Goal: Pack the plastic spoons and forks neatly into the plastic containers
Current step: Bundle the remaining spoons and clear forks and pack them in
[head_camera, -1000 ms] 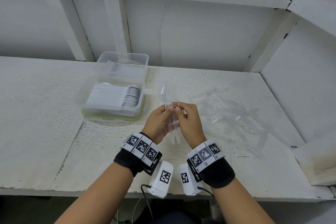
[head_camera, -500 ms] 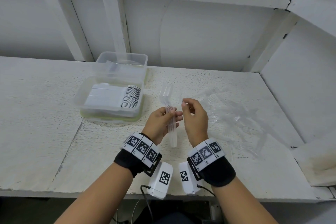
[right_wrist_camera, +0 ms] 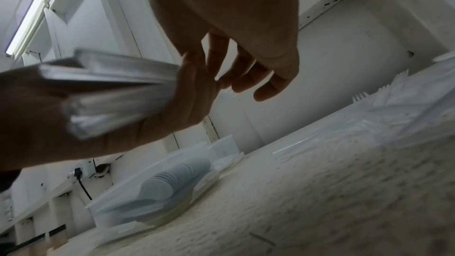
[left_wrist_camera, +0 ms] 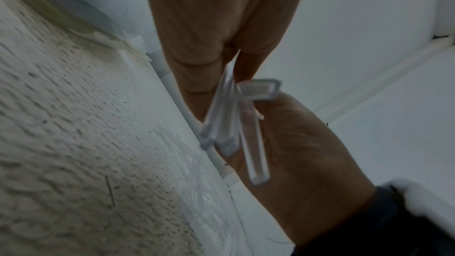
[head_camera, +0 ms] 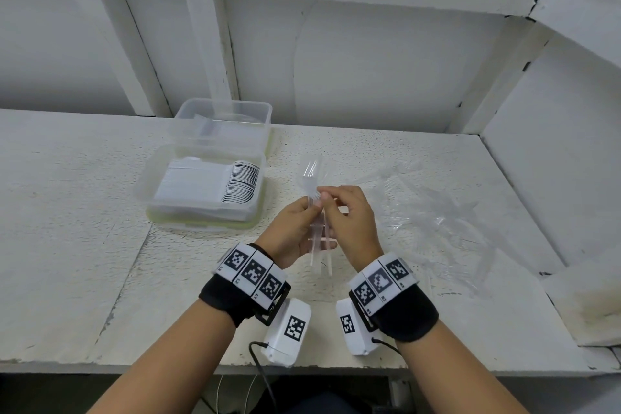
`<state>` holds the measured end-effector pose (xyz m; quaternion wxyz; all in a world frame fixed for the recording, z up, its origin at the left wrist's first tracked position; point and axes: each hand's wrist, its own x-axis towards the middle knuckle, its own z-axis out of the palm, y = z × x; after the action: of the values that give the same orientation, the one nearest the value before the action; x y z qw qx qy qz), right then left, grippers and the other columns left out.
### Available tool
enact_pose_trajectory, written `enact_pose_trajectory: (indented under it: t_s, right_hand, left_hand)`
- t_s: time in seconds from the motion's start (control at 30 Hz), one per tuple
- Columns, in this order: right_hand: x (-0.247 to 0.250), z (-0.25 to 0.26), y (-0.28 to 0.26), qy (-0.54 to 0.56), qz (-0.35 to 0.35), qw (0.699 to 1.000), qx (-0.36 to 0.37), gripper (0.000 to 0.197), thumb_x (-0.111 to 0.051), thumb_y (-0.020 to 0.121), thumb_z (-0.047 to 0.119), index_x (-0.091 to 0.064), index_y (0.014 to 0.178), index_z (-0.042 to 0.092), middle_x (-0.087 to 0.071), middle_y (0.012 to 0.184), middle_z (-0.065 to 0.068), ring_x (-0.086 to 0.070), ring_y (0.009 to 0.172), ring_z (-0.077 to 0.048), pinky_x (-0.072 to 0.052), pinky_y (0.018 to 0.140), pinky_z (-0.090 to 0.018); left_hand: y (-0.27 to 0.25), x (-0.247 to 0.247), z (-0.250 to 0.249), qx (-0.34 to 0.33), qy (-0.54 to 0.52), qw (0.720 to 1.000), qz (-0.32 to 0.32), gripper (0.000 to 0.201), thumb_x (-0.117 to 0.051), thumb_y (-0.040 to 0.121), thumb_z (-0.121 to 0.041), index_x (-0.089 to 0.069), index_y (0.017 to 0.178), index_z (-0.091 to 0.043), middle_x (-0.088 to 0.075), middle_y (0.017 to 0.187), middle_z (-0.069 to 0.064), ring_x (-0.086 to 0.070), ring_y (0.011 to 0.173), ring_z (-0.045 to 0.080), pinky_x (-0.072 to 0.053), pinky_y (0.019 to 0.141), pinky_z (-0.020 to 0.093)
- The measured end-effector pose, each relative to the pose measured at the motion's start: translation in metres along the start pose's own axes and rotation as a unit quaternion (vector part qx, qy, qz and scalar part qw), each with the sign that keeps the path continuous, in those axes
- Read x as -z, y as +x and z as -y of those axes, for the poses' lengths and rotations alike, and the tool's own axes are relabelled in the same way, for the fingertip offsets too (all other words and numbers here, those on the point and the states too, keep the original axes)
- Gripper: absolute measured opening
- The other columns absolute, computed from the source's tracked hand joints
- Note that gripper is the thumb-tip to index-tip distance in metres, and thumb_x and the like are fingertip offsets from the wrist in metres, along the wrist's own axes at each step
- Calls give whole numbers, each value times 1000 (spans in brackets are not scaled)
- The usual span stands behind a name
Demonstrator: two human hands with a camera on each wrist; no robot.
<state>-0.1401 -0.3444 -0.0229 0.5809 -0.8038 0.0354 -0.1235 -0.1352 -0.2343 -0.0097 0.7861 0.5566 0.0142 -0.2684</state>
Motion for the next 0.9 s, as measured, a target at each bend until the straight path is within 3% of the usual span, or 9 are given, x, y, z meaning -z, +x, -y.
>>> enact_pose_trajectory:
  t_s: [0.1, 0.27, 0.43, 0.57, 0.63, 0.73, 0.9]
  right_hand:
    - [3, 3, 1, 4, 23, 1000, 6, 14, -58, 91, 17, -67, 99, 23, -58, 95, 15, -55, 94, 1, -47, 86, -22]
    - [1, 3, 3, -36, 12, 999, 4, 11, -60, 88, 15, -68, 95, 17, -64, 95, 5, -58, 95, -10, -46, 83, -23]
    - [-2, 2, 8, -33, -59, 998, -4, 7, -61, 87, 12, -67, 86, 12, -67, 87, -3, -61, 86, -16, -50, 79, -27]
    - [-7, 1, 11, -61, -46, 997, 9, 6, -62, 85, 12, -67, 83, 11, -65, 86, -4, -59, 82, -16, -50, 76, -29]
    - [-9, 0, 11, -76, -33, 996, 17, 8, -62, 86, 14, -69, 86, 11, -62, 88, -3, -58, 85, -16, -48, 75, -24]
    - [-11, -1, 13, -77, -10, 997, -5, 17, -59, 90, 21, -70, 98, 11, -51, 95, 1, -54, 91, -11, -39, 72, -6]
    - [-6, -1, 13, -60, 75, 995, 11, 25, -53, 93, 14, -67, 112, 20, -41, 97, 6, -47, 91, 1, -39, 82, -9]
  left_hand:
    - [0, 1, -2, -5, 12, 1000, -8, 18, -41, 99, -19, -57, 96, -12, -63, 78, 4, -58, 71, 19, -56, 64, 31]
    - [4, 3, -1, 5, 16, 999, -28, 13, -41, 100, -19, -51, 95, -11, -62, 83, 6, -62, 75, 20, -55, 68, 35]
    - [6, 5, 0, 0, 13, 999, -41, 10, -40, 100, -16, -49, 98, -11, -64, 84, 5, -67, 72, 13, -54, 71, 37]
    - [5, 8, -1, -3, 10, 1000, -23, 8, -42, 99, -15, -50, 98, -12, -65, 89, 6, -67, 76, 17, -54, 76, 39]
    - [4, 9, -2, -3, 15, 1000, -13, 9, -42, 99, -15, -50, 101, -12, -64, 90, 7, -66, 76, 19, -56, 74, 37]
    - [4, 11, -4, -7, 34, 999, -10, 14, -40, 100, -14, -50, 109, -11, -62, 79, 1, -62, 62, 13, -56, 63, 30]
    - [3, 21, -10, 15, 62, 998, -15, 4, -48, 96, -15, -49, 100, -15, -52, 72, 3, -53, 53, 11, -48, 51, 24]
